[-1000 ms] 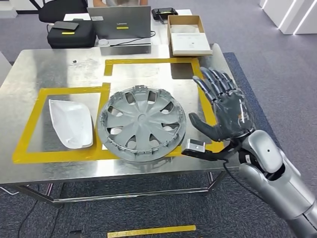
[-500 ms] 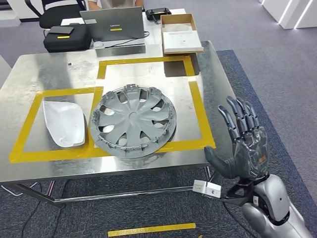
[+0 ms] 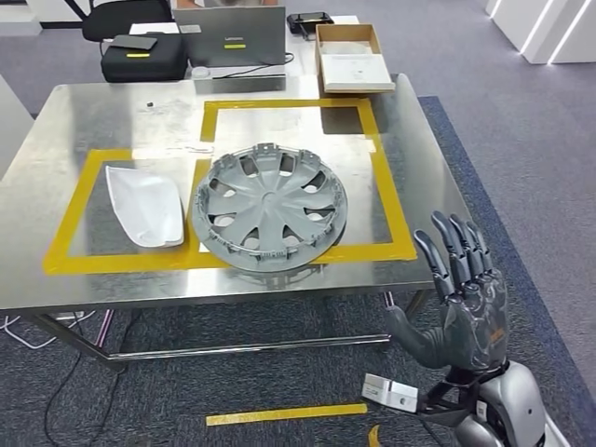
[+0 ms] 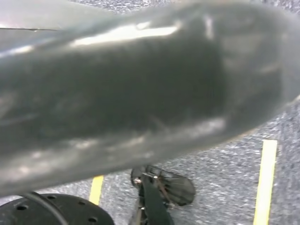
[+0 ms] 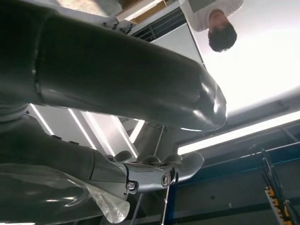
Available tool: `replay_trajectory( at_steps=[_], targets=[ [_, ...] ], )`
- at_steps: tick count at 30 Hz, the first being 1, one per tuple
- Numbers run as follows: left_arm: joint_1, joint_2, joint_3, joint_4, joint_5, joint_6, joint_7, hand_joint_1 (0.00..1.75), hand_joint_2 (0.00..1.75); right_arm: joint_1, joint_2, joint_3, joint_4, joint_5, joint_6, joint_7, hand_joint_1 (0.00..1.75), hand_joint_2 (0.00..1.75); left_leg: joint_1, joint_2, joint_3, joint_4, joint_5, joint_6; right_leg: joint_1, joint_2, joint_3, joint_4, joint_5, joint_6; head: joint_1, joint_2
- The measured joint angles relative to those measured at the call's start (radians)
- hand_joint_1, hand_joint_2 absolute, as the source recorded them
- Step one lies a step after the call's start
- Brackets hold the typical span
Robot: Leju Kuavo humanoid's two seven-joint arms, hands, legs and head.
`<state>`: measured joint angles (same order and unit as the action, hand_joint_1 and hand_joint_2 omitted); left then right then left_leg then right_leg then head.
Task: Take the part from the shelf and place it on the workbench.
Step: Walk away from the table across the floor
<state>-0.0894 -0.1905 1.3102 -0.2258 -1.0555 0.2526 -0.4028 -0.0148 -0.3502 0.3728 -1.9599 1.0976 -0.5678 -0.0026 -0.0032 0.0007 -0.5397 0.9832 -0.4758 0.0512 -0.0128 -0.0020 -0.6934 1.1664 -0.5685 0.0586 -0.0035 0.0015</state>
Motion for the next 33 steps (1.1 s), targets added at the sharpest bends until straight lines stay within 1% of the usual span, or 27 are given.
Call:
replay_trajectory(
  at_steps=[1,2,3,4,6,7,8,9,11,12,13,15,16,17,18,19,21,22,23,24,26,27,28,29,31,32,33],
  targets=[
    [0.000,0.000,0.000,0.000,0.000,0.001,0.000,0.00,0.00,0.007,0.000,-0.002,-0.001,0.000,-0.002,0.000,0.00,0.00,-0.001,0.000,-0.012,0.001,0.009,0.001,0.000,0.000,-0.011,0.061,-0.033,0.002,0.000,0.000],
    [0.000,-0.001,0.000,0.000,0.000,0.001,0.000,0.00,0.00,0.015,0.000,-0.003,-0.002,0.000,-0.004,0.000,0.00,0.00,-0.002,0.001,-0.025,0.002,0.018,0.001,0.000,0.000,-0.010,0.100,-0.044,0.004,0.000,0.000],
    [0.001,-0.001,0.001,0.000,0.000,0.002,0.000,0.00,0.00,0.023,0.000,-0.005,-0.004,0.000,-0.007,0.000,0.00,0.00,-0.002,0.001,-0.037,0.003,0.026,0.000,0.000,0.000,0.007,0.106,-0.036,0.006,0.000,0.000],
    [0.001,-0.001,0.001,0.000,0.000,0.002,0.000,0.00,0.00,0.030,0.000,-0.008,-0.007,0.000,-0.009,0.000,0.00,0.00,-0.002,0.001,-0.049,0.005,0.033,-0.002,0.000,0.000,0.043,0.075,-0.014,0.006,0.000,0.000],
    [0.001,-0.001,0.002,0.000,-0.001,0.003,0.000,0.00,0.00,0.037,0.000,-0.014,-0.016,0.001,-0.013,0.000,0.00,0.00,-0.003,0.000,-0.067,0.013,0.045,-0.009,0.000,-0.001,0.154,-0.062,0.021,0.005,0.000,0.000],
    [0.001,-0.001,0.002,0.000,-0.001,0.002,0.000,0.00,0.00,0.039,0.000,-0.017,-0.021,0.001,-0.016,0.000,0.00,0.00,-0.005,0.000,-0.073,0.017,0.051,-0.013,0.000,0.000,0.204,-0.131,0.023,0.002,0.000,0.000],
    [0.000,-0.001,0.003,0.000,-0.001,0.002,0.000,0.00,0.00,0.044,0.000,-0.020,-0.026,0.001,-0.019,0.000,0.00,0.00,-0.007,0.001,-0.078,0.021,0.057,-0.018,0.001,0.000,0.236,-0.178,0.018,-0.002,0.000,0.000],
    [0.000,-0.002,0.004,0.000,-0.001,0.002,0.000,0.00,0.00,0.050,0.000,-0.022,-0.030,0.002,-0.022,0.000,0.00,0.00,-0.008,0.001,-0.082,0.023,0.064,-0.022,0.003,0.001,0.249,-0.203,0.013,-0.007,0.000,0.000],
    [0.002,0.000,0.006,0.000,0.000,0.002,-0.001,0.00,0.00,0.065,0.001,-0.026,-0.035,0.002,-0.029,0.000,0.00,0.00,-0.007,-0.001,-0.087,0.026,0.071,-0.032,0.001,-0.001,0.236,-0.208,0.019,-0.021,0.000,0.000],
    [0.003,0.000,0.007,0.000,0.001,0.002,-0.001,0.00,0.00,0.072,0.001,-0.028,-0.038,0.003,-0.033,0.000,0.00,0.00,-0.006,-0.002,-0.093,0.038,0.054,-0.038,0.000,-0.002,0.228,-0.209,0.026,-0.030,-0.001,0.000],
    [0.003,0.001,0.008,0.000,0.002,0.002,-0.001,0.00,0.00,0.079,0.001,-0.031,-0.042,0.003,-0.037,-0.001,0.00,0.00,-0.005,-0.003,-0.103,0.066,0.021,-0.044,-0.002,-0.004,0.222,-0.210,0.033,-0.040,-0.003,0.000],
    [0.003,0.001,0.009,0.000,0.004,0.002,-0.002,0.00,0.00,0.097,0.002,-0.038,-0.051,0.005,-0.047,-0.001,0.00,0.00,0.000,-0.003,-0.130,0.179,-0.079,-0.056,-0.002,-0.008,0.209,-0.209,0.050,-0.051,-0.007,0.000],
    [0.003,0.001,0.010,0.000,0.005,0.002,-0.002,0.00,0.00,0.108,0.003,-0.042,-0.055,0.006,-0.052,-0.002,0.00,0.00,0.003,-0.003,-0.141,0.244,-0.116,-0.060,-0.002,-0.009,0.201,-0.207,0.057,-0.052,-0.008,0.000],
    [0.003,0.001,0.010,0.000,0.005,0.002,-0.002,0.00,0.00,0.119,0.003,-0.047,-0.059,0.008,-0.058,-0.002,0.00,0.00,0.005,-0.003,-0.143,0.290,-0.133,-0.063,-0.001,-0.010,0.190,-0.203,0.065,-0.052,-0.008,0.000],
    [0.003,0.001,0.011,0.000,0.005,0.002,-0.002,0.00,0.00,0.131,0.004,-0.051,-0.064,0.009,-0.063,-0.003,0.00,0.00,0.006,-0.003,-0.131,0.303,-0.129,-0.064,-0.001,-0.010,0.179,-0.199,0.071,-0.050,-0.008,0.000],
    [0.003,0.001,0.011,0.000,0.006,0.002,-0.002,0.00,0.00,0.143,0.005,-0.056,-0.068,0.010,-0.069,-0.005,0.00,0.00,0.007,-0.003,-0.103,0.277,-0.109,-0.064,-0.001,-0.011,0.167,-0.193,0.075,-0.049,-0.008,0.000],
    [0.003,0.002,0.012,0.000,0.006,0.002,-0.002,0.00,0.00,0.170,0.009,-0.068,-0.081,0.014,-0.082,-0.009,0.00,0.00,0.009,-0.003,-0.015,0.147,-0.066,-0.059,0.000,-0.010,0.148,-0.181,0.081,-0.044,-0.008,0.000],
    [0.002,0.002,0.012,0.000,0.007,0.002,-0.003,0.00,0.00,0.182,0.011,-0.074,-0.087,0.015,-0.088,-0.010,0.00,0.00,0.008,-0.004,0.022,0.085,-0.056,-0.055,0.001,-0.010,0.140,-0.176,0.084,-0.040,-0.007,0.000],
    [0.002,0.002,0.013,0.000,0.008,0.002,-0.003,0.00,0.00,0.195,0.014,-0.081,-0.093,0.016,-0.093,-0.011,0.00,0.00,0.007,-0.004,0.045,0.042,-0.053,-0.052,0.002,-0.010,0.134,-0.172,0.088,-0.035,-0.007,0.000],
    [0.002,0.002,0.013,0.000,0.008,0.002,-0.003,0.00,0.00,0.207,0.016,-0.088,-0.098,0.016,-0.099,-0.011,0.00,0.00,0.004,-0.005,0.051,0.023,-0.056,-0.048,0.003,-0.010,0.128,-0.170,0.094,-0.029,-0.007,0.000],
    [0.004,0.003,0.014,0.000,0.010,0.001,-0.004,0.00,0.00,0.237,0.020,-0.103,-0.106,0.014,-0.108,-0.008,0.00,0.00,0.004,-0.004,0.043,0.015,-0.048,-0.037,0.001,-0.009,0.119,-0.169,0.102,-0.017,-0.007,0.000],
    [0.004,0.003,0.015,0.000,0.011,0.000,-0.004,0.00,0.00,0.253,0.022,-0.112,-0.108,0.013,-0.113,-0.005,0.00,0.00,0.005,-0.002,0.038,0.011,-0.041,-0.028,0.000,-0.008,0.111,-0.161,0.091,-0.012,-0.006,0.000],
    [0.004,0.003,0.015,0.000,0.011,0.000,-0.004,0.00,0.00,0.269,0.023,-0.123,-0.111,0.011,-0.116,-0.002,0.00,0.00,0.006,0.000,0.031,0.008,-0.033,-0.018,-0.001,-0.005,0.099,-0.137,0.064,-0.008,-0.004,0.000],
    [0.004,0.003,0.015,0.000,0.012,-0.001,-0.005,0.00,0.00,0.284,0.025,-0.134,-0.114,0.009,-0.119,0.001,0.00,0.00,0.006,0.001,0.022,0.005,-0.024,-0.009,-0.001,-0.003,0.081,-0.093,0.024,-0.006,-0.002,0.000],
    [0.004,0.003,0.016,0.000,0.014,-0.001,-0.006,0.00,0.00,0.317,0.031,-0.155,-0.118,0.004,-0.123,0.006,0.00,0.00,0.002,0.003,0.000,0.006,-0.008,0.000,0.000,-0.001,0.042,0.036,-0.061,-0.002,0.002,0.000],
    [0.004,0.003,0.016,0.000,0.016,-0.001,-0.006,0.00,0.00,0.337,0.036,-0.167,-0.121,0.002,-0.123,0.008,0.00,0.00,0.000,0.003,-0.011,0.006,0.000,0.001,0.000,-0.001,0.032,0.088,-0.082,0.000,0.002,0.000],
    [0.005,0.003,0.016,0.000,0.018,-0.001,-0.006,0.00,0.00,0.359,0.043,-0.180,-0.124,-0.001,-0.123,0.009,0.00,0.00,-0.001,0.003,-0.021,0.007,0.008,0.002,0.000,-0.001,0.037,0.108,-0.081,0.001,0.002,0.000]
  ],
)
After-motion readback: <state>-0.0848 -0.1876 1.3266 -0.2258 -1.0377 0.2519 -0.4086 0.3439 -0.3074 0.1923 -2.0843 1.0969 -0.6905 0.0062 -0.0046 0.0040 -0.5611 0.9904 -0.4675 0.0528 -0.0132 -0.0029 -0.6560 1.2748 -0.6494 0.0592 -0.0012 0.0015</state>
